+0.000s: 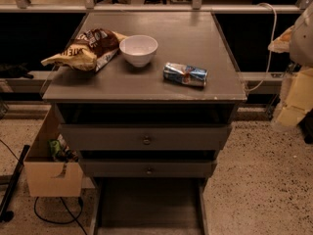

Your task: Place redbull can into bottom drawer

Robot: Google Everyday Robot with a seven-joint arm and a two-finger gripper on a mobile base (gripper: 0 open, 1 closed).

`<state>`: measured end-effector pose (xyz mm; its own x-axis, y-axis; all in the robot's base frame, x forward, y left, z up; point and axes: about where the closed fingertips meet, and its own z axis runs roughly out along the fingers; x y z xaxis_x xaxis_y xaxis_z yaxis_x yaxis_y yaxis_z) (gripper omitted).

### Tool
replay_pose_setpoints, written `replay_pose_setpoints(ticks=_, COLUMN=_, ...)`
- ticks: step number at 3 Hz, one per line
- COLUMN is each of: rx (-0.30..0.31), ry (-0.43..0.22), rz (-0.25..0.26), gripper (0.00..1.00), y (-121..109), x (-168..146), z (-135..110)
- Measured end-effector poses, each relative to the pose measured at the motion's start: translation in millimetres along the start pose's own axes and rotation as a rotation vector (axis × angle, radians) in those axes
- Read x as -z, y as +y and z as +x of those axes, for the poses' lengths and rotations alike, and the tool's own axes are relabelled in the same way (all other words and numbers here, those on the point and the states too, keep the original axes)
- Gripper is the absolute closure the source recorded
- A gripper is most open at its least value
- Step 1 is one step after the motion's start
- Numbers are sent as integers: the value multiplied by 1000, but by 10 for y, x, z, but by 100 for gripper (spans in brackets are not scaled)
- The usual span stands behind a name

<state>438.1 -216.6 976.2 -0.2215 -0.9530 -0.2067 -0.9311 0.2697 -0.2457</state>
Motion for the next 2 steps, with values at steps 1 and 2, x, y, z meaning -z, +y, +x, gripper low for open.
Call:
replay_pose_setpoints(ticks=1, rx=1, ry=-2, rz=0, gripper=0, y=-3, x=1, z=-3)
replay_pose_setpoints(ticks=2, rx=31, ry=-58, rz=10, gripper=0, y=-98, x=38, z=-98)
